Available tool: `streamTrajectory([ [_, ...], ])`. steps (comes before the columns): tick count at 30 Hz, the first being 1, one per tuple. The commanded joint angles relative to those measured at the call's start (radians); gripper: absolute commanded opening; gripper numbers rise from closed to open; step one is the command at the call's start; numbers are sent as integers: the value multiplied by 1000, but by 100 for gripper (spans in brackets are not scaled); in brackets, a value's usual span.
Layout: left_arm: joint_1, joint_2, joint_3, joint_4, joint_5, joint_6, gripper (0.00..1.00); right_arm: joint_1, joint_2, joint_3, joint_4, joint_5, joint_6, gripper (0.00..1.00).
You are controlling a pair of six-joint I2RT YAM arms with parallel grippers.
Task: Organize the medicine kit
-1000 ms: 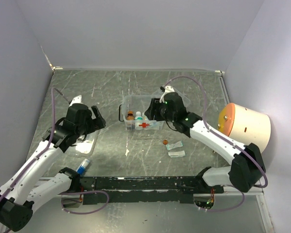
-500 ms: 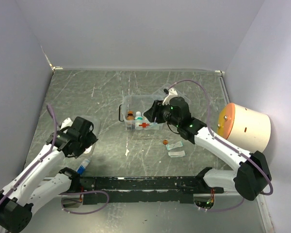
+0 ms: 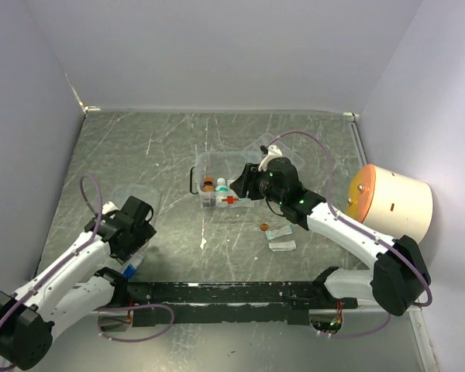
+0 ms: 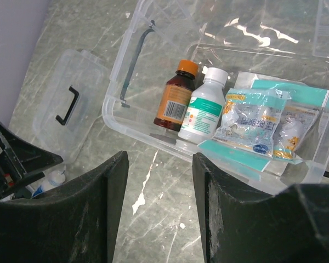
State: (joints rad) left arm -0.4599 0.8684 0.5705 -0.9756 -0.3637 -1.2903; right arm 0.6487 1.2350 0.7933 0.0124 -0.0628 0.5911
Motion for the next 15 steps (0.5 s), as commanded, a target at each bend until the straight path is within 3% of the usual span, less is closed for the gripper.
streamTrajectory([
  [1, 6, 10, -41, 92, 37, 17, 95, 0, 12, 18, 8, 22, 6, 50],
  [9, 4, -14, -44, 185, 153, 127, 83, 0, 17, 15, 1, 36, 23, 50],
  [15, 4, 8, -73, 427, 380, 263, 72, 0, 34, 22, 9, 16, 27, 49],
])
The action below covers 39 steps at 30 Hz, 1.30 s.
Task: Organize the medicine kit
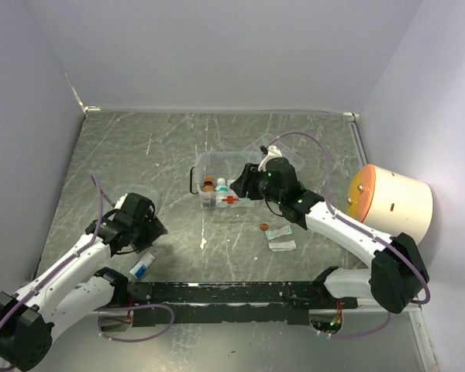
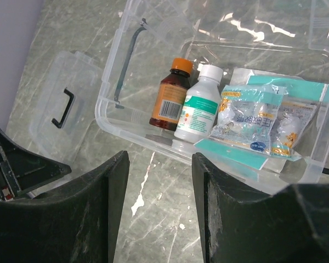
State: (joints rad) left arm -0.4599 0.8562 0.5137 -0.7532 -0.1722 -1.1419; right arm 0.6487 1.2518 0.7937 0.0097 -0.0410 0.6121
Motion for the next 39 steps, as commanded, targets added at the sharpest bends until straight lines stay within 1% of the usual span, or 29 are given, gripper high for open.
streamTrajectory([
  [1, 4, 42, -10, 231, 213, 140, 70, 0, 19, 23, 16, -16, -2, 49],
  [4, 4, 59, 47, 189, 168, 175, 69, 2, 21, 27, 47, -86, -42, 49],
  [8, 4, 28, 145, 92, 28, 207, 69, 44, 16, 40, 84, -160, -122, 49],
  [12, 4, -3, 301, 5, -122, 246, 70, 145, 47, 69, 126, -155, -222, 49],
  [17, 5, -23, 551, -92, -352, 349, 73, 296, 165, 117, 208, -175, -263, 49],
  [19, 5, -30, 649, -101, -432, 410, 75, 350, 228, 135, 262, -222, -283, 49],
  [21, 6, -37, 731, -88, -480, 470, 77, 418, 304, 188, 280, -297, -345, 50],
  [23, 7, -47, 793, -60, -503, 524, 78, 490, 390, 283, 224, -307, -422, 49],
  [26, 4, -53, 873, -28, -520, 583, 79, 576, 528, 419, 118, -241, -533, 49],
  [30, 5, -61, 954, 9, -538, 646, 80, 629, 665, 569, 18, -198, -632, 45],
  [33, 4, -75, 971, 31, -550, 680, 80, 661, 746, 678, -67, -193, -703, 39],
  [39, 4, -79, 958, 24, -542, 694, 81, 717, 890, 833, -226, -181, -852, 38],
])
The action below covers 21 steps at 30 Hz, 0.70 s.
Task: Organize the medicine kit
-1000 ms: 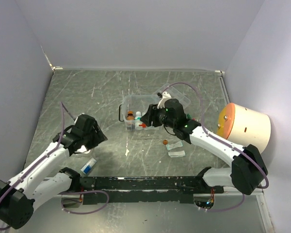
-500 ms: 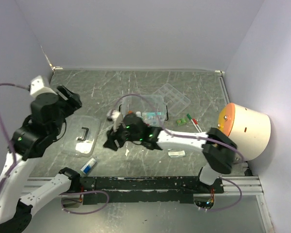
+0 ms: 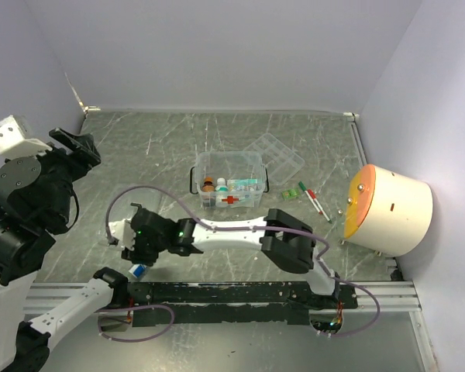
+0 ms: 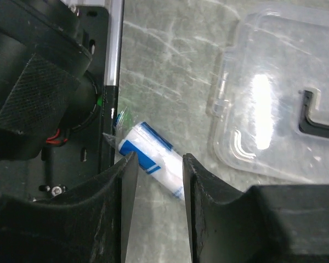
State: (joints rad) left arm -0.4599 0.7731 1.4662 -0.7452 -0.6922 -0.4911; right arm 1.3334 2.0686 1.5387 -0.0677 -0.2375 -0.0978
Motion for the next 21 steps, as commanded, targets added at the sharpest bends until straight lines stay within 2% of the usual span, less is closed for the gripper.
streamTrajectory([
  [1, 6, 6, 4, 14, -24, 43, 81, 36, 99, 120, -171, 9, -162, 38],
  [7, 5, 7, 5, 22, -31, 55, 81, 39, 197, 225, -236, -28, -224, 39],
  [14, 5, -3, -8, 18, -36, 53, 81, 38, 213, 229, -320, -34, -259, 38],
  [21, 6, -2, -22, 21, -31, 45, 81, 26, 142, 110, -322, 18, -222, 26],
])
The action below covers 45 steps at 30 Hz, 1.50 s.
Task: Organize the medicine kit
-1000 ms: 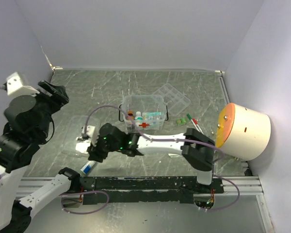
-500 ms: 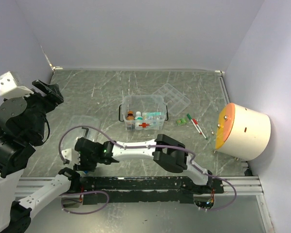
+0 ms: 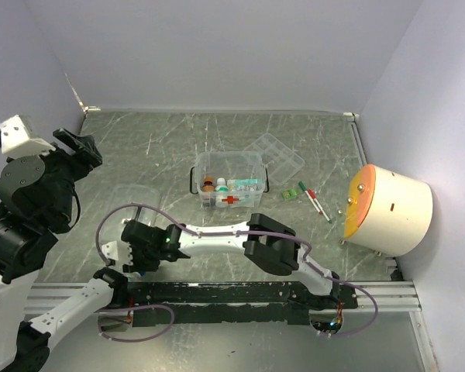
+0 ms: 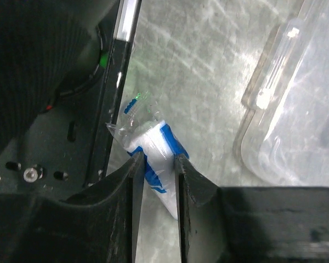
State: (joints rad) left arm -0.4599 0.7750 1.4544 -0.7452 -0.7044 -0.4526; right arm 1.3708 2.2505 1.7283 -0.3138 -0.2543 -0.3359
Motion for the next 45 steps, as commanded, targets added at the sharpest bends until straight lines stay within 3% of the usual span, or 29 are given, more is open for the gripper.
streamTrajectory([
  [1, 5, -4, -13, 22, -18, 6, 81, -18, -55, -104, -69, 38, 32, 25],
  [10, 5, 1, -32, 27, -8, -5, 81, -153, -196, -280, -9, 8, 305, 21],
  [17, 5, 10, -42, 34, 0, -9, 81, -180, -350, -366, 84, -50, 291, 50],
  [21, 5, 13, -40, 31, -1, -6, 81, -185, -374, -383, 64, -68, 147, 56],
  [28, 4, 10, -46, 29, -4, -6, 82, -195, -306, -328, -91, -63, -38, 53],
  [39, 5, 26, -51, 37, 12, -6, 82, -207, -200, -269, -115, -51, -90, 50],
  [42, 5, 27, -56, 39, 14, -7, 82, -211, -195, -265, -117, -47, -92, 46],
  [45, 6, 27, -62, 42, 16, -11, 81, -216, -192, -252, -120, -25, -67, 29],
])
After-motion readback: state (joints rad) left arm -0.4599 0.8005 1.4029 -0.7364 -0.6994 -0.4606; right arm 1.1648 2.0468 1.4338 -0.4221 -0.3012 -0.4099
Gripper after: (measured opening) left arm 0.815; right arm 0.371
